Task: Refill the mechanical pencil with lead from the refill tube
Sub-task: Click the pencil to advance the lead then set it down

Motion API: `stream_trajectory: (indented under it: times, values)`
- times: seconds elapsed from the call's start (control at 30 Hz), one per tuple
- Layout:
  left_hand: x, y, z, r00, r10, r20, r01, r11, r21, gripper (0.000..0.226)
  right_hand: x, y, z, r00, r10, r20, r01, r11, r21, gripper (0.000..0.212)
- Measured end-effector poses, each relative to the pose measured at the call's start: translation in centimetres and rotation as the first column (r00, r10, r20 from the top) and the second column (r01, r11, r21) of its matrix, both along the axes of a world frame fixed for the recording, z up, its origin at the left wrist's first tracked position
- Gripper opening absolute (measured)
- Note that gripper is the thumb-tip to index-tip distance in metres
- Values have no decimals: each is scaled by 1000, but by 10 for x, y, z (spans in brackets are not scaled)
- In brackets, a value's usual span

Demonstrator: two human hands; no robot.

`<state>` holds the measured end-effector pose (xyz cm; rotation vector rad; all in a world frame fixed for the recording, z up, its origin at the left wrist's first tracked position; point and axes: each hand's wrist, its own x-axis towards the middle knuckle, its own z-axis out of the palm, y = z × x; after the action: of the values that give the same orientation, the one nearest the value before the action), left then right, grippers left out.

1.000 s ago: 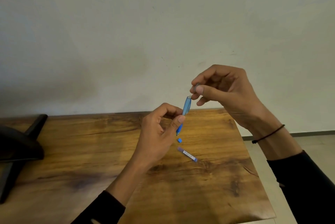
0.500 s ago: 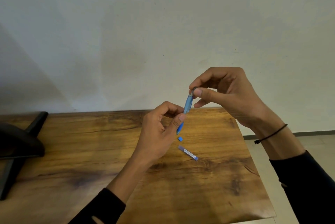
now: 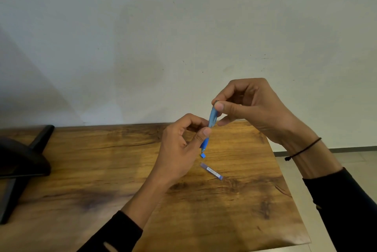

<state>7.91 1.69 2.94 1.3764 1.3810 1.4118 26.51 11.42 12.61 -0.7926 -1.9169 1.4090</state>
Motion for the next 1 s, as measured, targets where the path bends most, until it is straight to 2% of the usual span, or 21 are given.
stream_trajectory:
  times: [0.17, 0.33, 0.43, 0.5, 0.57, 0.63, 0.7, 0.77, 0.83, 0.93, 1.0]
  values:
    - [1, 1, 10, 1000, -7, 14, 7, 1000, 1, 13, -3, -2, 7, 999, -36, 6, 36, 999, -10, 7]
    - [-1, 3, 28, 994, -15, 104, 11, 999, 35, 14, -8, -7, 14, 998, -65, -12, 65, 998, 15, 6]
    - [-2, 4, 37, 979, 2, 203, -10, 999, 41, 6, -18, -15, 12, 998, -56, 29, 54, 995, 80, 12]
    - [-1, 3, 39, 974, 24, 227, -33, 999, 37, 15, -22, -17, 14, 997, -82, 14, 80, 993, 83, 15]
    - [2, 0, 37, 964, 27, 266, -35, 999, 26, 21, -23, -19, 24, 987, -134, -86, 136, 991, 21, 16]
    - [2, -3, 38, 957, 47, 285, -54, 998, 20, 24, -23, -22, 42, 950, -182, -253, 154, 980, -127, 21]
    - [-4, -3, 42, 958, 72, 278, -86, 996, 38, 20, -21, -27, 62, 879, -216, -424, 93, 952, -292, 22]
    - [-10, -4, 47, 964, 97, 247, -122, 989, 87, 20, -18, -33, 79, 825, -232, -515, 15, 920, -391, 21]
    - [-14, -3, 56, 973, 112, 200, -146, 975, 167, 22, -13, -36, 94, 811, -247, -531, 0, 906, -423, 31]
    - [-18, -4, 66, 986, 122, 110, -146, 956, 254, 22, -13, -43, 107, 812, -317, -490, 65, 883, -464, 57]
    - [-18, -5, 70, 988, 139, 70, -153, 949, 276, 24, -16, -47, 110, 807, -365, -465, 109, 865, -490, 60]
